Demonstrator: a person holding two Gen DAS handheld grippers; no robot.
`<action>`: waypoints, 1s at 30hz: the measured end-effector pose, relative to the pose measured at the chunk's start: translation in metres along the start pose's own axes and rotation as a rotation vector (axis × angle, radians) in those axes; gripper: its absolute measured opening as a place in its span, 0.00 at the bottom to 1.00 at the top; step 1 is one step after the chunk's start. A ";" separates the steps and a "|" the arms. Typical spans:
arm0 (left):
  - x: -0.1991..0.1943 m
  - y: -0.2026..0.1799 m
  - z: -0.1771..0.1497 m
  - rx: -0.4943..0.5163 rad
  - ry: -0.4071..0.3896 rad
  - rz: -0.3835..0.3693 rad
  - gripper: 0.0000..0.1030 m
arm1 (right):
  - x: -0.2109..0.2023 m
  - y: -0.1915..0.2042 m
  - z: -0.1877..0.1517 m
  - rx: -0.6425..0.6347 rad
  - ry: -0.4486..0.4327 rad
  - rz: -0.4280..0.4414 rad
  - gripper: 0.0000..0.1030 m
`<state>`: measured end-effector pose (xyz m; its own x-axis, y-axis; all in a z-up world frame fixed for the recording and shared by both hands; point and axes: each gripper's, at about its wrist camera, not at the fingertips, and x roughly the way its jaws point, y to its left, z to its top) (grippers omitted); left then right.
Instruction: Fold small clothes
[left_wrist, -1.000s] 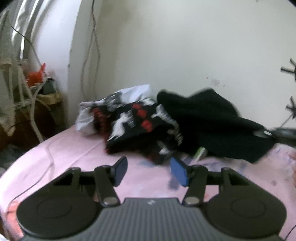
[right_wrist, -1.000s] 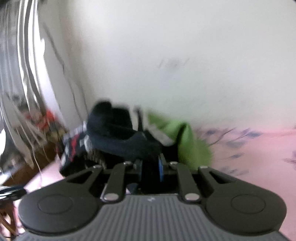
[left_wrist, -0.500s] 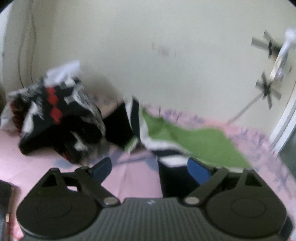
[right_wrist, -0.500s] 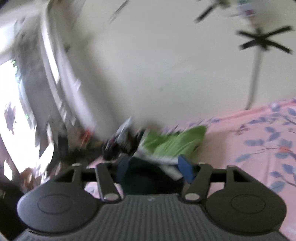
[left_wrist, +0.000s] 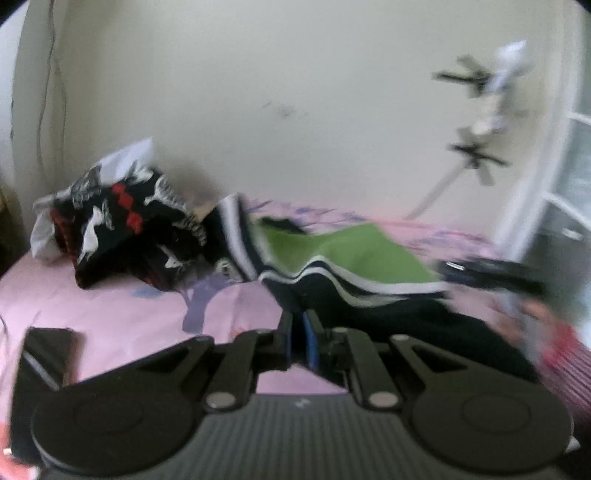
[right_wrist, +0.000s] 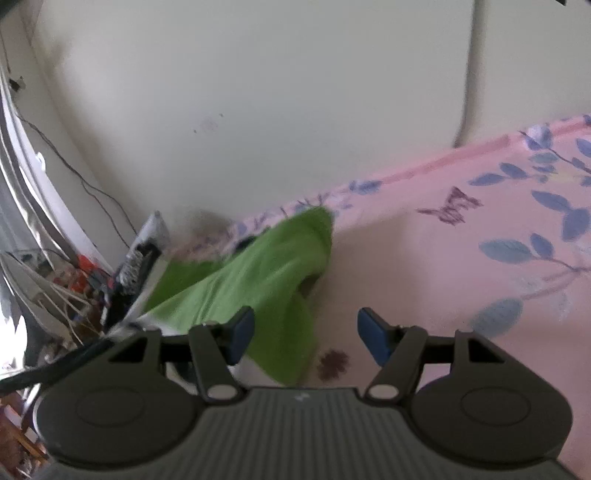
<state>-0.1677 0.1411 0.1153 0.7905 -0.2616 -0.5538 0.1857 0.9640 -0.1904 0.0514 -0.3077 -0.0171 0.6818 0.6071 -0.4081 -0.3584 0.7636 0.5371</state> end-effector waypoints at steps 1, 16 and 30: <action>-0.014 -0.001 -0.004 0.025 -0.006 -0.008 0.11 | 0.005 -0.005 0.004 0.006 -0.006 0.005 0.63; 0.194 0.052 0.075 -0.054 0.195 0.249 0.12 | 0.037 -0.029 0.010 0.086 0.019 -0.060 0.64; -0.063 0.100 -0.019 -0.315 -0.160 0.309 0.09 | 0.165 0.026 0.069 0.013 0.172 0.009 0.64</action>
<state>-0.2100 0.2528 0.1163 0.8655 0.0701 -0.4960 -0.2393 0.9278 -0.2863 0.1981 -0.2033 -0.0197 0.5589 0.6432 -0.5234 -0.3544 0.7559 0.5504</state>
